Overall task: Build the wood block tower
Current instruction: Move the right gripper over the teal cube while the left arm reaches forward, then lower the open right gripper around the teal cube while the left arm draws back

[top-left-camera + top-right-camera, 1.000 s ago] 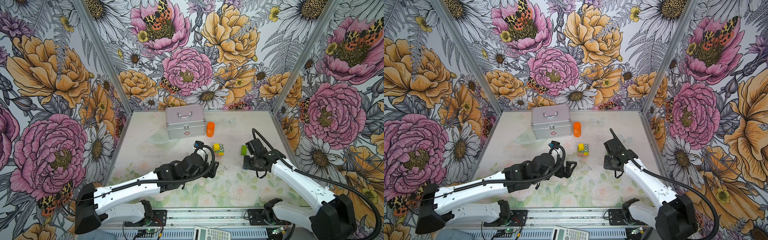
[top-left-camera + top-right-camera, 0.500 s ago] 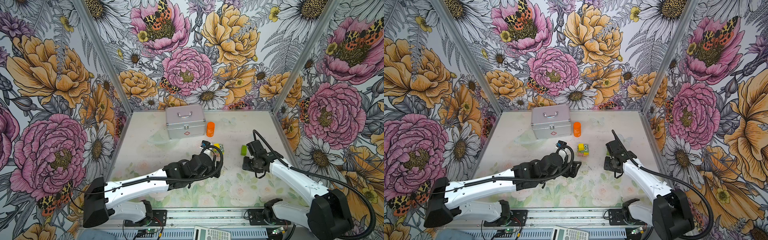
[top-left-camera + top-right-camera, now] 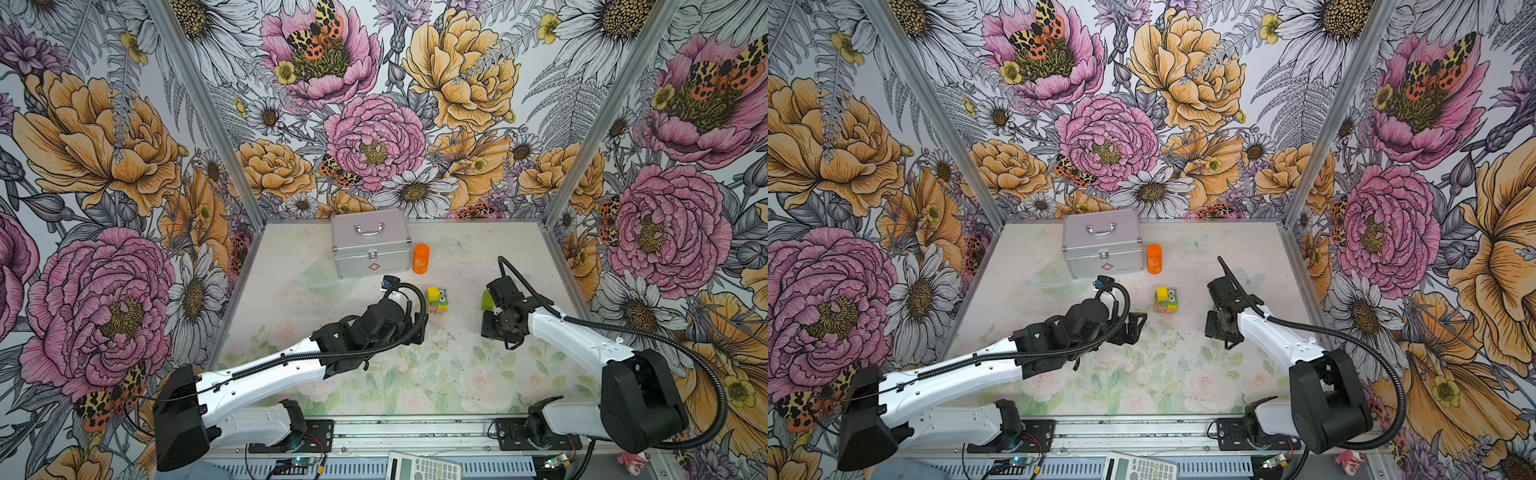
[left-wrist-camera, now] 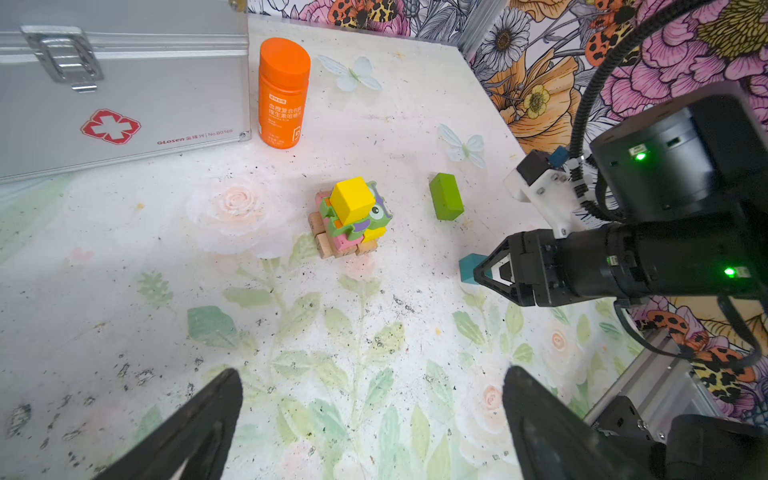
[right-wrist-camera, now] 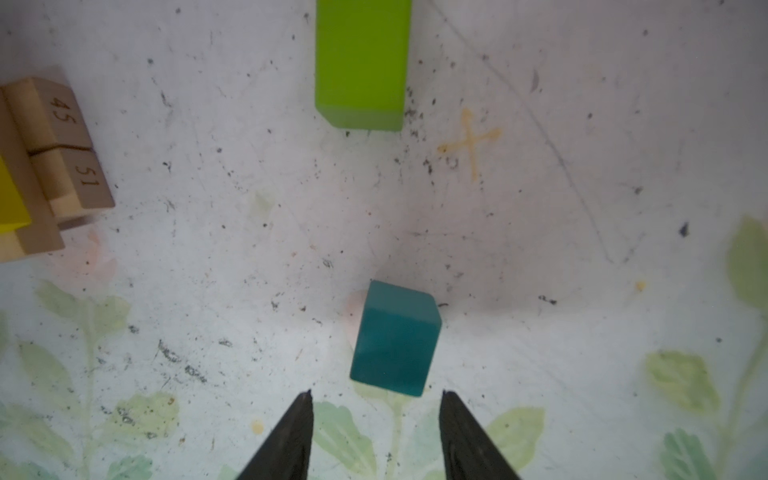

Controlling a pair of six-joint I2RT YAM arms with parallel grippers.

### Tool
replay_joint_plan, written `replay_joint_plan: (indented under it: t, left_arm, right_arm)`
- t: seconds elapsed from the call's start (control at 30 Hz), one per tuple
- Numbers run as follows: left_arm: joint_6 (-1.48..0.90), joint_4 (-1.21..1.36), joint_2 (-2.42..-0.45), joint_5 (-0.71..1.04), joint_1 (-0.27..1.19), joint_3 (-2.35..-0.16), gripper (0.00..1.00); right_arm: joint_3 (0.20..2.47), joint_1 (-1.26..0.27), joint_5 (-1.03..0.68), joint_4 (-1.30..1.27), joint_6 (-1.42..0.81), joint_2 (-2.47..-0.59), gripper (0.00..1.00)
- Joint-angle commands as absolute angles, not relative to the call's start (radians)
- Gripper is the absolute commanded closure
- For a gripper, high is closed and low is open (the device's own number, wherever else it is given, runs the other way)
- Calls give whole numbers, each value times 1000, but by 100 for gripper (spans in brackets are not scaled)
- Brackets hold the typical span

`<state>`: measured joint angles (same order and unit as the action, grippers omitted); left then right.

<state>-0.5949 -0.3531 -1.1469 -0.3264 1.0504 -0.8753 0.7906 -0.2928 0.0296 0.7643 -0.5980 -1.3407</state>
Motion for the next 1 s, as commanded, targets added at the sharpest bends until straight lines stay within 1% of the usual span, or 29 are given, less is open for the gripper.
replay_joint_plan:
  t: [0.0,0.23,0.97]
  left_arm:
    - [-580,-321,-1108,-298,1033,-855,1]
    - [-584,-318,-1081,-294,1018,-830,1]
    - [-580,-315,-1052,-281,998,-812,1]
  right_arm:
    - [827,-282,47,742,-612,-1357,48]
    - [841,-271,46,742,-612,-1381,49]
    - [826,-255,48,747,-613,-1373,50]
